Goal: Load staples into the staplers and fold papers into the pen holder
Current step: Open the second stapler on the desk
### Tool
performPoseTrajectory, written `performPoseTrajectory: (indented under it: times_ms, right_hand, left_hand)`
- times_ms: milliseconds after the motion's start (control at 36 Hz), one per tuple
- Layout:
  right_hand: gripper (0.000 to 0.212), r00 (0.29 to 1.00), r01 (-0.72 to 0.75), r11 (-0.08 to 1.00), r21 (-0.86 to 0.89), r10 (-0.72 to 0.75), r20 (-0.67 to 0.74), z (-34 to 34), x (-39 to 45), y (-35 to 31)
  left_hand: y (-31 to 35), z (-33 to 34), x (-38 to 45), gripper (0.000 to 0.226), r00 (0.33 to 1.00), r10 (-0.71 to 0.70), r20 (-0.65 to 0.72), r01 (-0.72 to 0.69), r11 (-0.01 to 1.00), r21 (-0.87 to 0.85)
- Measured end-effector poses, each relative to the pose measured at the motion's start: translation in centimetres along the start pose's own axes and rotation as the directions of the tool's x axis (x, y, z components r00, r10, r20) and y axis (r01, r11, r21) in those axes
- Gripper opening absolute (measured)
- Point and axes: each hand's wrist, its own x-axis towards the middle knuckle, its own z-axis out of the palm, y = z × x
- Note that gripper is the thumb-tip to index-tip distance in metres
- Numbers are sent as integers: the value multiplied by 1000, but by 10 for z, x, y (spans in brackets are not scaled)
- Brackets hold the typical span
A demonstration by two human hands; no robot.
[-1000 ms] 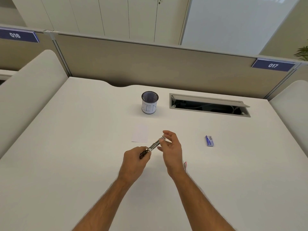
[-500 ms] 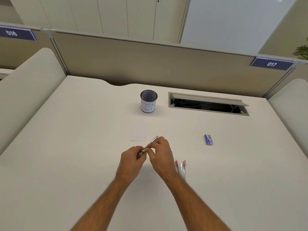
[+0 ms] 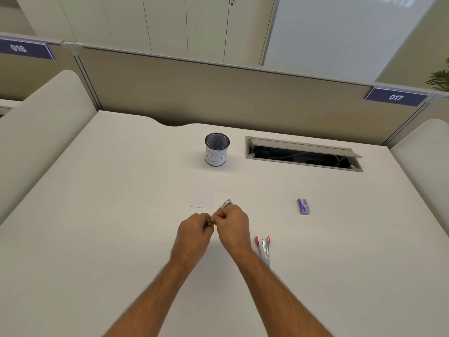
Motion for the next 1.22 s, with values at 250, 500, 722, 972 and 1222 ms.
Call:
performPoseTrajectory:
  times_ms: [250, 500, 722, 972, 1222]
  right_hand:
    - [18, 996, 53, 995, -87, -46, 78, 5, 5, 7]
    - [18, 991, 127, 961, -246, -114, 69, 6, -1, 9]
    - [19, 999, 35, 997, -71, -36, -23, -2, 9, 22]
    - [25, 999, 33, 999, 18, -33, -28, 1, 16, 32]
    - [32, 997, 60, 997, 56, -57, -54, 6, 28, 29]
  left_hand:
    - [-5, 3, 1, 16, 1000, -18, 11, 17, 999, 35]
    - [-6, 7, 6, 31, 998, -58, -18, 58, 998, 26]
    - [-29, 7, 3, 19, 985, -48, -167, 81, 977, 195]
    - [-48, 15, -1, 14, 979, -48, -200, 94, 969, 228]
    - [-70, 25, -6, 10, 985, 12, -174, 48, 942, 333]
